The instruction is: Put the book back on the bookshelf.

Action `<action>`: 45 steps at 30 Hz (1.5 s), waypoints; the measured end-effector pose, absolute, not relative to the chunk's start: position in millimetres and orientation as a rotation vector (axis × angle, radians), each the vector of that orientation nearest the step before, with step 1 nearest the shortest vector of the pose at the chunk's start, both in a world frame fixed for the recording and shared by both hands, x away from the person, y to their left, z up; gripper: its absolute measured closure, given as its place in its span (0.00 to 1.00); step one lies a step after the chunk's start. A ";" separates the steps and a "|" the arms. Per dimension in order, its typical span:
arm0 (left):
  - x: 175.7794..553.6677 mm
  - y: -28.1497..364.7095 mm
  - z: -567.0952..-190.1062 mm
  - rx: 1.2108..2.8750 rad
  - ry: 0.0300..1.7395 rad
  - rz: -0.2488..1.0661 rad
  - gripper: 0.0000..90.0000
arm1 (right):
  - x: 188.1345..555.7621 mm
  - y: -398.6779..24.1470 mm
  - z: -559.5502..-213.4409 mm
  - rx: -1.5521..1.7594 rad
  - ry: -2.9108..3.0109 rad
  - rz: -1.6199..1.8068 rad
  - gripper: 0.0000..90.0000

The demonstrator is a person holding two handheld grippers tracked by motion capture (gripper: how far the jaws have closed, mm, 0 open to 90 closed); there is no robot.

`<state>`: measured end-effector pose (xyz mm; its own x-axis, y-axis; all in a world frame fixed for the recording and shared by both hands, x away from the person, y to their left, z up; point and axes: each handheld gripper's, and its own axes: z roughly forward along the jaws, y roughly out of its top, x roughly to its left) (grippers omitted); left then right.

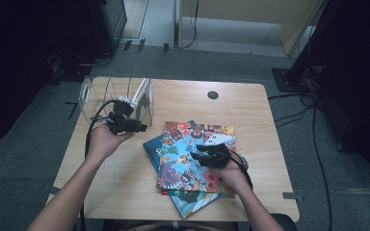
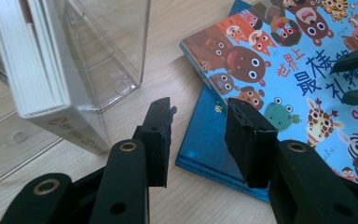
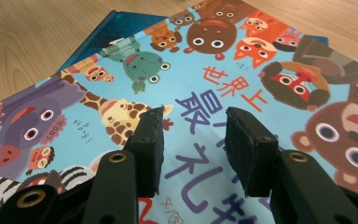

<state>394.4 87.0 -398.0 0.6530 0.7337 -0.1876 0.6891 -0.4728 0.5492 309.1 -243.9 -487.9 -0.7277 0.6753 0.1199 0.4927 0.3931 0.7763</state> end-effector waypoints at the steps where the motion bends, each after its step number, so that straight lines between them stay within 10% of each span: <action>1: 392.7 86.4 -399.3 2.272 1.092 0.096 0.68 | 308.9 -245.3 -488.0 1.043 2.430 1.245 0.65; 45: 349.1 67.6 -469.2 2.196 0.992 -0.050 0.95 | 294.7 -311.5 -494.8 1.209 2.291 1.161 0.92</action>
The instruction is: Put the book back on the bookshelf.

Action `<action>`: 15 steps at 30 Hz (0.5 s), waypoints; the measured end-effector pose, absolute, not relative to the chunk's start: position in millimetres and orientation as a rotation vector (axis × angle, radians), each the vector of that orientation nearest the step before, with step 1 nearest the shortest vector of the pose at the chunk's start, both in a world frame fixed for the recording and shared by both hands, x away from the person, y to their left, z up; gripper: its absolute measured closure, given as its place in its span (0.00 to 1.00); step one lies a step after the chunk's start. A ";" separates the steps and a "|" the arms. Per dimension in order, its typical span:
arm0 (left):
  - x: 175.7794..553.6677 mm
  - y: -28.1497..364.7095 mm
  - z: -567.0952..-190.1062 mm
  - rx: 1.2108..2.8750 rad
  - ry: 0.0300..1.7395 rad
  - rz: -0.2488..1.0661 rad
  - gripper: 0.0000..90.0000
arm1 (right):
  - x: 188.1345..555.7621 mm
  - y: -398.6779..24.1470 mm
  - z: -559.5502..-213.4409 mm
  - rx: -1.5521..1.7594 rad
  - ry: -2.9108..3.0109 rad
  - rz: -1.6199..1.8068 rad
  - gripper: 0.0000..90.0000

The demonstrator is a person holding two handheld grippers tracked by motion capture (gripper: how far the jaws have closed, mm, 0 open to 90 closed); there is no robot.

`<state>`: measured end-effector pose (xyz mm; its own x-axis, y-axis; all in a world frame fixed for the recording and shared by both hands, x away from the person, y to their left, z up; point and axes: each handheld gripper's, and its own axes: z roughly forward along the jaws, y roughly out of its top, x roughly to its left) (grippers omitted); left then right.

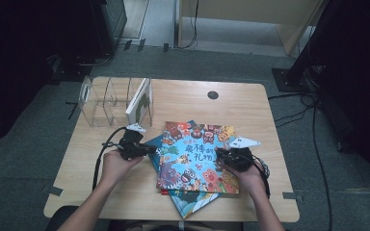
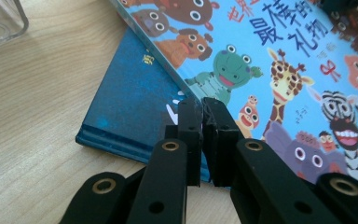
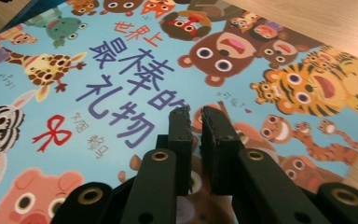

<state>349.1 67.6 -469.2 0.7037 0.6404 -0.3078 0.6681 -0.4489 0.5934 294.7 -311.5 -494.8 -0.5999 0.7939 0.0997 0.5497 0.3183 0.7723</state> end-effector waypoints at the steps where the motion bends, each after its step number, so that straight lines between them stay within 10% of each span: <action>1: 349.1 67.6 -469.2 2.196 0.992 -0.050 0.95 | 294.7 -311.5 -494.8 1.209 2.291 1.161 0.92; 15: 350.7 62.4 -485.6 2.203 1.006 -0.102 1.00 | 297.6 -334.6 -496.4 1.270 2.219 1.143 0.96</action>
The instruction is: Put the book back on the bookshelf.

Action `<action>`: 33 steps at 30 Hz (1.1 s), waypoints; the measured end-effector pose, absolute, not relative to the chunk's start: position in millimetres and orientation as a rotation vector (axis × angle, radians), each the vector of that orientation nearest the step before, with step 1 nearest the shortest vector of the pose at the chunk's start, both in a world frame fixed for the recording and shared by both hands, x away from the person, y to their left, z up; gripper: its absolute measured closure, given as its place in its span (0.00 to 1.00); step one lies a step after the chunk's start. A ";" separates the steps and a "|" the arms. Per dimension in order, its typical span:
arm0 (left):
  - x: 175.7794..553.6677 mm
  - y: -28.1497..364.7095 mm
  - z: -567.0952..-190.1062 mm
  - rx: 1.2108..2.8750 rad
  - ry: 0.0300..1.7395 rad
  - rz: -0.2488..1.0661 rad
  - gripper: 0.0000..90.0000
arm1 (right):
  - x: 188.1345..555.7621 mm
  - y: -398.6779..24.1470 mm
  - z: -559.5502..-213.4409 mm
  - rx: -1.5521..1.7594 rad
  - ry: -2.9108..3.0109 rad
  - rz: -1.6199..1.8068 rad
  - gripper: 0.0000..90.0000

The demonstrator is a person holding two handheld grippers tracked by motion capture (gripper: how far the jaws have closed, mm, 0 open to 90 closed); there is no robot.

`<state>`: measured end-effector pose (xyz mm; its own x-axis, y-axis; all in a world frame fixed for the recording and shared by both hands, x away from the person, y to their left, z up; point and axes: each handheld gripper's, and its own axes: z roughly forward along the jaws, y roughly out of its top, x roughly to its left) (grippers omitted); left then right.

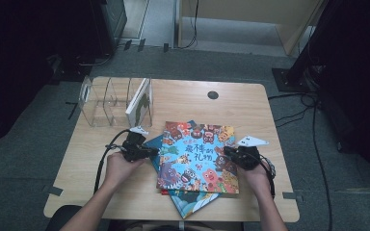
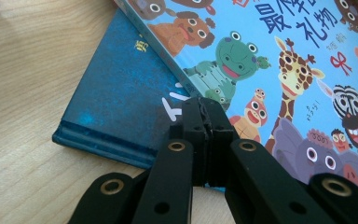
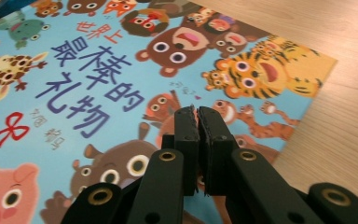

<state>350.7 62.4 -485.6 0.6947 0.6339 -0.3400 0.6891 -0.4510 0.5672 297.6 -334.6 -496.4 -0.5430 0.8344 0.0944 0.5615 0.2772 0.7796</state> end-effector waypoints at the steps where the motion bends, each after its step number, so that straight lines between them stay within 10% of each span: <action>1: 351.0 61.9 -487.5 2.197 1.007 -0.127 1.00 | 298.1 -338.6 -496.7 1.292 2.201 1.142 0.96; 33: 339.0 57.2 -488.5 2.178 1.020 -0.140 1.00 | 308.0 -364.6 -503.4 1.464 2.109 1.070 1.00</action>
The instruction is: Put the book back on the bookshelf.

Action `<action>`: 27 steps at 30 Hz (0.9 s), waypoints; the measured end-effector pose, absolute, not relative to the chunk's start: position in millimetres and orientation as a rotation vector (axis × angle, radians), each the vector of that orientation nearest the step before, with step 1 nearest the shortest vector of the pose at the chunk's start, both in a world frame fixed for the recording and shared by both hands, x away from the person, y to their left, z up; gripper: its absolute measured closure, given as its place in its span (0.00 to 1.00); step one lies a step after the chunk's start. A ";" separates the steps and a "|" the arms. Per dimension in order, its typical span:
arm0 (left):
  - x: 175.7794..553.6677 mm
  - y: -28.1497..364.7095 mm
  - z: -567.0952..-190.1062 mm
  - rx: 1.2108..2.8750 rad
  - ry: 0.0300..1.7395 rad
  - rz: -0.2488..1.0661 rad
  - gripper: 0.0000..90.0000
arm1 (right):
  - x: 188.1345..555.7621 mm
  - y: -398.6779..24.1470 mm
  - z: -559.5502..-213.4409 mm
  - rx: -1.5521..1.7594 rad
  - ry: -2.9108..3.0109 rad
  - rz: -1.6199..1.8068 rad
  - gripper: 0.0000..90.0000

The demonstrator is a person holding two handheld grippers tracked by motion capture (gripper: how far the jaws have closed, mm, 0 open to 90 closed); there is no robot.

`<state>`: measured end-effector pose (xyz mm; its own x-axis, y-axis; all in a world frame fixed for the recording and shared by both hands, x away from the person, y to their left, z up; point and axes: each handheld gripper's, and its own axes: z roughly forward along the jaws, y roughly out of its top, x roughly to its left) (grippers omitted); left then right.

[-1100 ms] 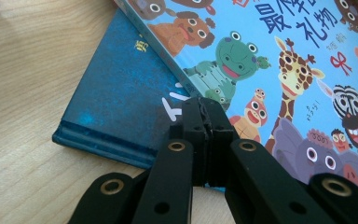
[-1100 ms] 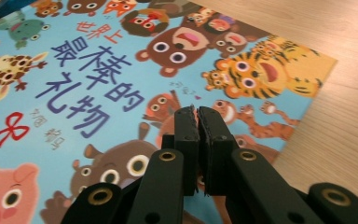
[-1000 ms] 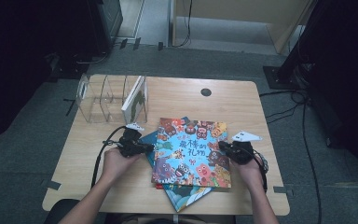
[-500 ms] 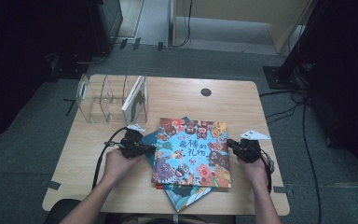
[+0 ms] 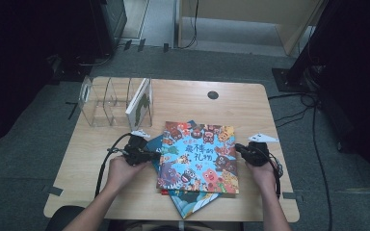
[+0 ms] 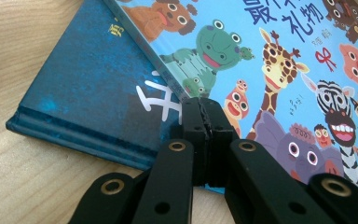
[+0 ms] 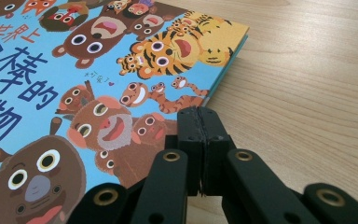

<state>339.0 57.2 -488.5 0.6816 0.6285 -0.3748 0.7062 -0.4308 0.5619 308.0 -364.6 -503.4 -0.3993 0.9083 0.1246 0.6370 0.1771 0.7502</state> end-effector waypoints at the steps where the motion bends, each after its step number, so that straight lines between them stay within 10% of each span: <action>1: 338.2 57.5 -488.4 2.179 1.018 -0.141 1.00 | 308.2 -363.7 -503.2 1.467 2.105 1.067 1.00; 27: 315.6 63.2 -488.2 2.168 1.039 -0.162 0.90 | 326.2 -353.8 -501.8 1.508 2.075 1.059 1.00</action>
